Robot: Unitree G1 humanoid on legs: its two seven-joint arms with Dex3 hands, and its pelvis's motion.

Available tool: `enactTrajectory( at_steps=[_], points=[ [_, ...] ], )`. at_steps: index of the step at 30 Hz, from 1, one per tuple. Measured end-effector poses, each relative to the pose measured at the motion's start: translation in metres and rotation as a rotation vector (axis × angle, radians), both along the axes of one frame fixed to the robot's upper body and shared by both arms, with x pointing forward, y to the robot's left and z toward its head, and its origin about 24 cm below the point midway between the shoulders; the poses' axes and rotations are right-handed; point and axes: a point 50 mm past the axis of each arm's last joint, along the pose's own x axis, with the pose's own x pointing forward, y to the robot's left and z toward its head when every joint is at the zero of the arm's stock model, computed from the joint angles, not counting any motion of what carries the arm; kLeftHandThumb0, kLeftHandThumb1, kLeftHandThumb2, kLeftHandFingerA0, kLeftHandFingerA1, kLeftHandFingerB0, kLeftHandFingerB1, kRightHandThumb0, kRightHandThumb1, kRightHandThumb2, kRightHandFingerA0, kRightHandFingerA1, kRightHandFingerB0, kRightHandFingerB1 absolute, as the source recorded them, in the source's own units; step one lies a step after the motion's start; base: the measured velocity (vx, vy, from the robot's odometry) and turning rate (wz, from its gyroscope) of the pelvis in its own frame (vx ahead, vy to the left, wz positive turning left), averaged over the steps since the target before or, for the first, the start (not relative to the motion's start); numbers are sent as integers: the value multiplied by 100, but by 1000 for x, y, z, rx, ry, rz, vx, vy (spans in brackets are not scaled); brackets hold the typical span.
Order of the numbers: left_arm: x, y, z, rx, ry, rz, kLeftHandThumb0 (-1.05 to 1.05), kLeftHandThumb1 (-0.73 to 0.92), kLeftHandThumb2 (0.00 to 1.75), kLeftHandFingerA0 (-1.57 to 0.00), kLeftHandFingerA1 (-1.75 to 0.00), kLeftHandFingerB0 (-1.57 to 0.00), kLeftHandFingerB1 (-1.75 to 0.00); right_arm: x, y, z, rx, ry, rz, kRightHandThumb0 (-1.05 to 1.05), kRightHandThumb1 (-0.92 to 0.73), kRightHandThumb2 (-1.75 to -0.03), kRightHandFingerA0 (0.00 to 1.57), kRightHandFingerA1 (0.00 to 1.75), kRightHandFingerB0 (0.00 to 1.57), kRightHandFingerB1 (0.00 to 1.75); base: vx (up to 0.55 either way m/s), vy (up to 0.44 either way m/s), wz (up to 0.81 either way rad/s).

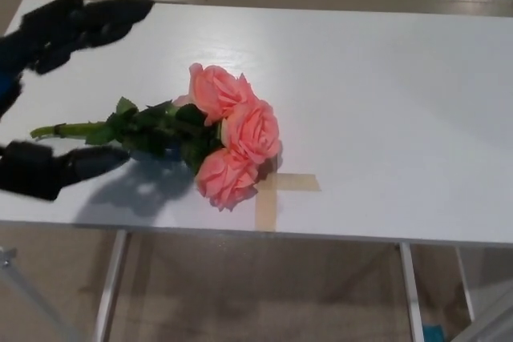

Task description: Use the left hand to pick up the rose and passes it to a human.

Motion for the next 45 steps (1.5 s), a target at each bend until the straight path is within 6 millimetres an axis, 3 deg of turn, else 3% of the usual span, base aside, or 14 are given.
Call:
enactTrajectory(
  at_steps=[3, 4, 5, 6, 8, 9, 18, 19, 26, 36, 45],
  points=[
    [15, -4, 1, 38, 11, 19, -69, 44, 83, -2, -27, -11, -31, 0, 0, 0, 2, 1, 3, -37, -68, -61, 61, 41, 47, 37, 0, 0, 0],
    [19, -5, 0, 49, 15, 25, -72, 44, 66, -5, -20, -10, -23, 0, 0, 0, 3, 1, 4, -37, -68, -61, 62, 41, 47, 37, 0, 0, 0],
    [24, -6, 0, 64, 23, 34, -67, 41, 78, -2, -17, -5, -22, 0, 0, 0, 3, 1, 5, -37, -68, -61, 62, 41, 47, 37, 0, 0, 0],
    [29, -7, 0, 75, 29, 41, -72, 41, 65, -1, -16, -5, -23, 1, 0, 0, 4, 1, 5, -44, -58, -81, 55, 52, 42, 47, 0, 0, 0],
    [43, -11, -2, 108, 55, 58, -72, 41, 65, -1, -16, -5, -23, 1, 0, 0, 4, 0, 7, -44, -58, -81, 55, 52, 42, 47, 0, 0, 0],
    [47, -13, -3, 121, 65, 65, -66, 40, 80, 0, -10, -7, -21, 1, 0, 0, 5, 0, 7, -45, -59, -81, 55, 52, 40, 47, 0, 0, 0],
    [91, -31, -12, 285, 170, 145, -65, 40, 78, 0, -5, -1, -17, 2, 1, 1, 6, 0, 11, -45, -59, -81, 55, 52, 37, 46, 0, 0, 0],
    [95, -33, -14, 303, 182, 152, -66, 40, 77, 0, -3, -1, -15, 2, 1, 1, 6, -1, 12, -37, -68, -60, 61, 41, 41, 35, 0, 0, 0],
    [122, -46, -27, 475, 268, 225, -67, 41, 77, 0, -1, -1, -13, 4, 1, 1, 12, -3, 19, -37, -68, -60, 59, 40, 41, 35, 0, 0, 0],
    [145, -44, -49, 696, 367, 369, -64, 39, 76, 0, -1, 0, -13, 4, -1, 2, 25, 0, 29, -38, -69, -60, 59, 40, 40, 34, 0, 0, 0],
    [149, -41, -53, 738, 374, 427, -62, 37, 76, 0, -5, 0, -15, 5, 0, 2, 37, 4, 42, -38, -68, -60, 58, 40, 42, 35, 0, 0, 0]
  ],
)
